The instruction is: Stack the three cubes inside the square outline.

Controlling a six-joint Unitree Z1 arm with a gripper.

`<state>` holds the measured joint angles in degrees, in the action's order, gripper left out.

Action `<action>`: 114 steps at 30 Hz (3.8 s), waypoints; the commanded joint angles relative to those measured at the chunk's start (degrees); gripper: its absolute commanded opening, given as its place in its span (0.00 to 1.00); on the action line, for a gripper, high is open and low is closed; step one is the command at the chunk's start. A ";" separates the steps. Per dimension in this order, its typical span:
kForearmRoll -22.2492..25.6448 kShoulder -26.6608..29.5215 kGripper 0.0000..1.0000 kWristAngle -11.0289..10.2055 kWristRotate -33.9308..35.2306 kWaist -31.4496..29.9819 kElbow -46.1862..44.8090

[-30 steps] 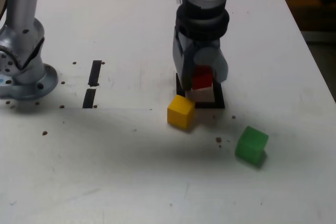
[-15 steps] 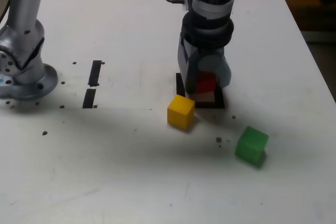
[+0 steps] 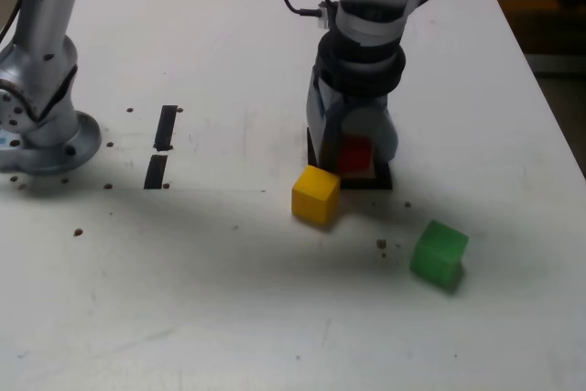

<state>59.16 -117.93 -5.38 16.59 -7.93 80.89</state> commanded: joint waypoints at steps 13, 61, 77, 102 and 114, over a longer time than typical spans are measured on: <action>1.86 4.47 0.95 -0.73 0.86 0.00 -0.61; 2.31 1.42 0.23 1.03 -12.02 -11.85 -3.57; 23.52 8.26 0.15 -1.52 -11.22 -10.77 11.08; 23.31 0.12 0.16 -1.91 -6.64 -0.73 19.16; 20.32 -0.93 0.16 0.92 0.35 -0.25 15.08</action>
<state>79.63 -118.71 -4.49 16.70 -8.27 96.06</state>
